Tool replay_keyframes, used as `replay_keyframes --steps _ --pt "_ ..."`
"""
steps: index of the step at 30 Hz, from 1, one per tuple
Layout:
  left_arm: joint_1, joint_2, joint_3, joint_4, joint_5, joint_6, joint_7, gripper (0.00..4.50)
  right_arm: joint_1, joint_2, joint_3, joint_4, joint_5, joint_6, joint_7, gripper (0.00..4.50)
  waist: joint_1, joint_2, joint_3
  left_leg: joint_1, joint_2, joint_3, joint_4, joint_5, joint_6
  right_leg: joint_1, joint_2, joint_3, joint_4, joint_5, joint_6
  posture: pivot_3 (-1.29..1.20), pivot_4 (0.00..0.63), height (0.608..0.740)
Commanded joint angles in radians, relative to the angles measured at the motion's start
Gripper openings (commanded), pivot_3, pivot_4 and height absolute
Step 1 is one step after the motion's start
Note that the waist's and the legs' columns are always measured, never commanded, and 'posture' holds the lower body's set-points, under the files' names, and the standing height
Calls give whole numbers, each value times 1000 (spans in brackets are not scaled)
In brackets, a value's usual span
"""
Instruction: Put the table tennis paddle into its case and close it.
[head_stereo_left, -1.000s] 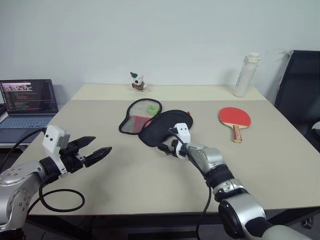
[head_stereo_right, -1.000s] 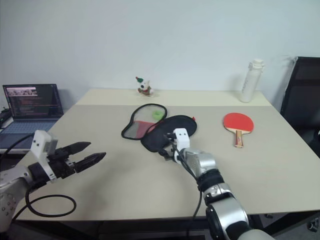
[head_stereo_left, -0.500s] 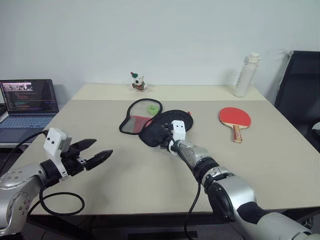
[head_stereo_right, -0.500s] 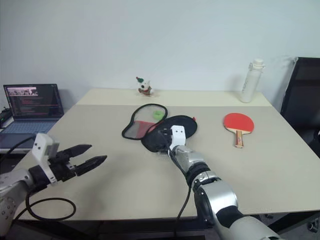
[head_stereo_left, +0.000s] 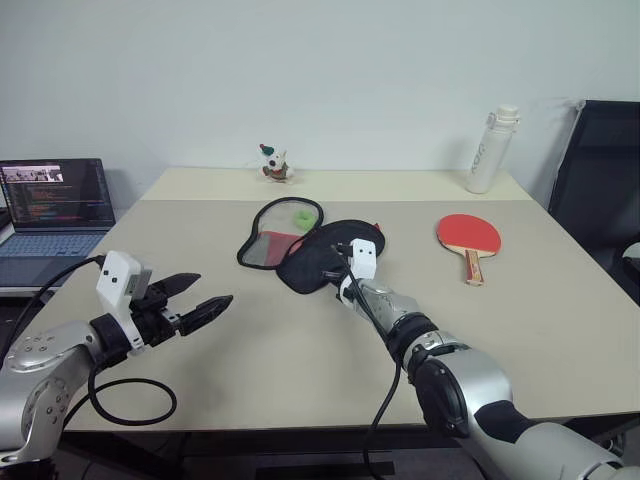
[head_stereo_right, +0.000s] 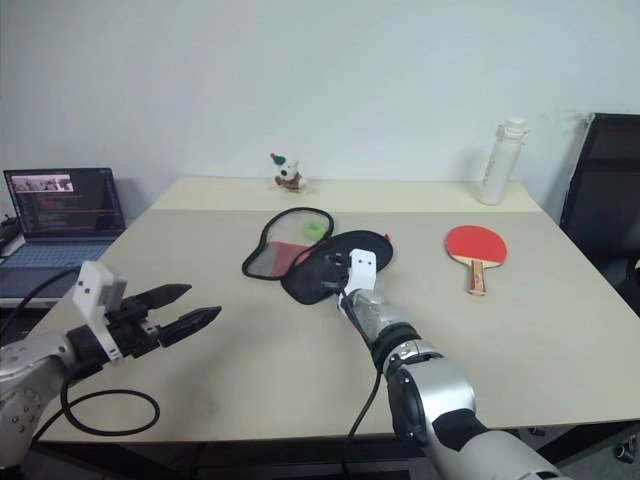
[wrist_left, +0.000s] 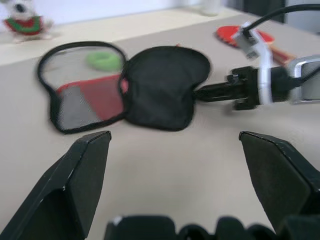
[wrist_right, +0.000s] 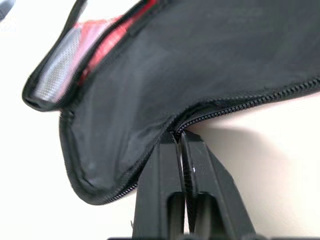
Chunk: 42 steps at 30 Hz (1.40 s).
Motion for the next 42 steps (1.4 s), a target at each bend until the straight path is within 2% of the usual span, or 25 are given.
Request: replay_keyframes --steps 1,10,21,27,33,42 --pt "1 30 16 -19 -40 24 -43 4500 -54 52 -12 -24 16 14 16 25 0 0 0 0 0 0 0 0 0 0 0 0 0 0 0 0 150 740" --pt "-5 62 16 -27 -43 30 -92 4500 -33 -116 3 -67 -1 169 155 25 5 0 0 0 0 0 -1 0 0 0 0 0 0 0 0 0 150 740" --pt "-19 48 -8 -22 -32 24 -94 4500 20 -197 27 -182 -6 270 207 25 -2 0 0 0 -1 3 -4 0 0 -3 1 3 0 0 0 0 150 740" --pt "-9 61 -9 -28 -33 27 -112 4500 45 -264 50 -290 6 414 262 25 0 0 0 0 -1 5 -4 0 0 -4 0 5 0 0 0 0 150 740" --pt "-13 69 -12 -29 -32 31 -125 4500 84 -378 92 -408 -10 557 330 25 0 0 0 0 -1 7 -6 0 0 -6 0 7 0 0 0 0 150 740" --pt "-40 70 -43 -13 -24 26 -135 4500 92 -506 144 -390 -53 580 394 25 0 0 0 0 -3 16 -9 0 0 -13 2 15 1 0 0 0 150 740"
